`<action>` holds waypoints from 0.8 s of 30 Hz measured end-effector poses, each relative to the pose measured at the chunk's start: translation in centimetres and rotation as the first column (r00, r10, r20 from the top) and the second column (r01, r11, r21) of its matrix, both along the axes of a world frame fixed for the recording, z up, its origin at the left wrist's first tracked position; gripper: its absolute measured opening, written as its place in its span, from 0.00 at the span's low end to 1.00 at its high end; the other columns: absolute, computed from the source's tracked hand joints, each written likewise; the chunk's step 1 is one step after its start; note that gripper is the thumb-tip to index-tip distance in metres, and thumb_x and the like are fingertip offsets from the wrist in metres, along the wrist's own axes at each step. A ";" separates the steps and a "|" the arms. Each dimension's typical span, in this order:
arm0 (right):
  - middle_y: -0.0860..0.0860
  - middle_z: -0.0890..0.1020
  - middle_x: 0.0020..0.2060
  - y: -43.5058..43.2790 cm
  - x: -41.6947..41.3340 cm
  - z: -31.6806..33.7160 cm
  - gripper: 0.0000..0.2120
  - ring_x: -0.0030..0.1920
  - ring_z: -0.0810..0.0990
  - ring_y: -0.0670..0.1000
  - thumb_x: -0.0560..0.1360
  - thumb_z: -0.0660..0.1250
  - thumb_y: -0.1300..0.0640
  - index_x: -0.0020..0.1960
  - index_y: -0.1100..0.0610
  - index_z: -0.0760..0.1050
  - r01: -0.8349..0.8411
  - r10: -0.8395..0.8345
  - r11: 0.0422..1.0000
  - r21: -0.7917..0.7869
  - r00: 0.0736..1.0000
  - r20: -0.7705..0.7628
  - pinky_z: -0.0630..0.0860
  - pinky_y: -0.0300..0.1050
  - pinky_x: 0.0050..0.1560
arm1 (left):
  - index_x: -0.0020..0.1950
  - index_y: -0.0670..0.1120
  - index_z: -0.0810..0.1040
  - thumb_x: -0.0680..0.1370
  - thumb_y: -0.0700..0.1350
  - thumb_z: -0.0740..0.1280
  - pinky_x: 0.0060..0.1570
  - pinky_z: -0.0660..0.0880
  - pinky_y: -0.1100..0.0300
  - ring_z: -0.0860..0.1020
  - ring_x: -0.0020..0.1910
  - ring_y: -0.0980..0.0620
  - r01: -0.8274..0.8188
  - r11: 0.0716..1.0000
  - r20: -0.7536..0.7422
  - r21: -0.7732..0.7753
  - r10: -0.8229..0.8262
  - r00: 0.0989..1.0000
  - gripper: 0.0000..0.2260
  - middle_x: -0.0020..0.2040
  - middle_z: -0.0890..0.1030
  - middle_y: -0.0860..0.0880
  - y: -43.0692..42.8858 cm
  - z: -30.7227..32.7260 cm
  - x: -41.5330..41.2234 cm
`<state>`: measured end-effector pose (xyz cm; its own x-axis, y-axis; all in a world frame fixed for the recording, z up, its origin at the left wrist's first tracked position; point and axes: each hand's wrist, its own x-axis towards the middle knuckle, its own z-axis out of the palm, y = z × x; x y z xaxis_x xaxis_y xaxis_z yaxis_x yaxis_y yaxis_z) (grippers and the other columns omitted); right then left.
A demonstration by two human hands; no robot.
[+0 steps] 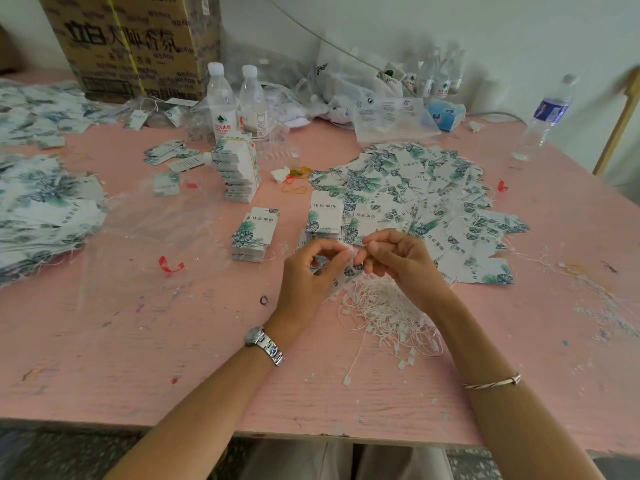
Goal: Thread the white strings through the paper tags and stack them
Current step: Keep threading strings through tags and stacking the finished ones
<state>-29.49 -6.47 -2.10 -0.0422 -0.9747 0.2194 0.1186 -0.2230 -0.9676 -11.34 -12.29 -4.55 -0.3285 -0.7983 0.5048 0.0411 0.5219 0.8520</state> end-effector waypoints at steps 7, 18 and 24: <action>0.51 0.84 0.37 -0.2 0.6 -0.4 0.07 0.34 0.77 0.43 0.75 0.70 0.58 0.49 0.61 0.80 0.132 -0.133 0.991 -0.018 0.977 -0.167 0.71 0.32 0.36 | 0.47 0.58 0.80 0.76 0.46 0.73 0.45 0.70 0.71 0.80 0.44 0.60 -0.012 0.999 0.000 -0.042 0.012 1.000 0.06 0.44 0.83 0.63 0.0 -0.1 0.0; 0.54 0.83 0.41 -0.3 0.3 -0.6 0.11 0.39 0.77 0.49 0.73 0.76 0.52 0.53 0.56 0.84 0.130 -0.135 0.991 -0.045 0.982 -0.134 0.76 0.41 0.44 | 0.51 0.43 0.84 0.78 0.40 0.72 0.48 0.73 0.69 0.81 0.47 0.55 0.019 0.995 0.045 -0.098 -0.015 0.999 0.03 0.46 0.84 0.53 0.1 0.0 0.1; 0.55 0.85 0.42 -0.3 0.3 -0.6 0.08 0.40 0.79 0.50 0.74 0.73 0.58 0.51 0.58 0.85 0.156 -0.162 0.986 -0.062 0.981 -0.105 0.77 0.40 0.45 | 0.50 0.44 0.83 0.77 0.39 0.73 0.48 0.73 0.71 0.80 0.46 0.58 -0.017 0.996 0.037 -0.089 0.020 0.999 0.04 0.46 0.84 0.54 0.3 0.2 0.2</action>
<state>-29.21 -6.75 -2.69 -0.1684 -0.9444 0.2825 -0.0286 -0.2818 -0.9590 -11.15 -12.03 -4.36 -0.3345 -0.7571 0.5612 -0.0008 0.5957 0.8032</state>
